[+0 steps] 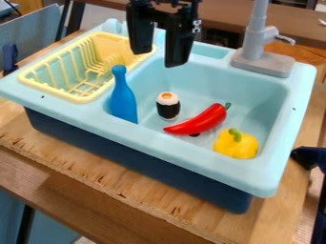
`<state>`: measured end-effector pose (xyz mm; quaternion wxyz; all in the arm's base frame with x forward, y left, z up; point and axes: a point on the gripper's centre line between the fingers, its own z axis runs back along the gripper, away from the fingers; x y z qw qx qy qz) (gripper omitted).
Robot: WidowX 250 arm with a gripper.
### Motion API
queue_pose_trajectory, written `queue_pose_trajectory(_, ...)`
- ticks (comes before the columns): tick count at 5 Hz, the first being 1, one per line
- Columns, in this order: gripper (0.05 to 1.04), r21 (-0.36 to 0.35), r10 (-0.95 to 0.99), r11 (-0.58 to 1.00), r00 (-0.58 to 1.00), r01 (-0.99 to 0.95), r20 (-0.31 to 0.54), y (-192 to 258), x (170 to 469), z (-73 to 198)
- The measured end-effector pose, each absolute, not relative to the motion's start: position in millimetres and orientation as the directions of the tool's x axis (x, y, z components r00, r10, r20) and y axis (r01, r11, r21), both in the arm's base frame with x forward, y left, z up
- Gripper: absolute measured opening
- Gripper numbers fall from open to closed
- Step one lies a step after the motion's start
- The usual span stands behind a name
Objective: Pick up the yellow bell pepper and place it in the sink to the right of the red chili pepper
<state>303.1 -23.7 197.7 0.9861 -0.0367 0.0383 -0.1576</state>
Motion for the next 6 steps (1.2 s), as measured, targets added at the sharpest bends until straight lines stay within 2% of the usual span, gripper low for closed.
queue_pose_trajectory(1,1.001,-0.097,-0.308,0.949,0.947,0.299,-0.094,-24.9,303.4,187.8)
queue_pose_trajectory(2,1.001,-0.116,-0.382,0.921,0.921,0.372,-0.078,-66.6,289.2,181.4)
queue_pose_trajectory(4,1.001,-0.030,-0.499,0.867,0.864,0.498,-0.069,-125.4,267.2,186.4)
queue_pose_trajectory(5,1.001,0.014,-0.479,0.876,0.873,0.482,-0.097,-125.4,270.3,177.7)
queue_pose_trajectory(6,1.001,0.011,-0.473,0.879,0.874,0.477,-0.111,-119.1,269.3,168.9)
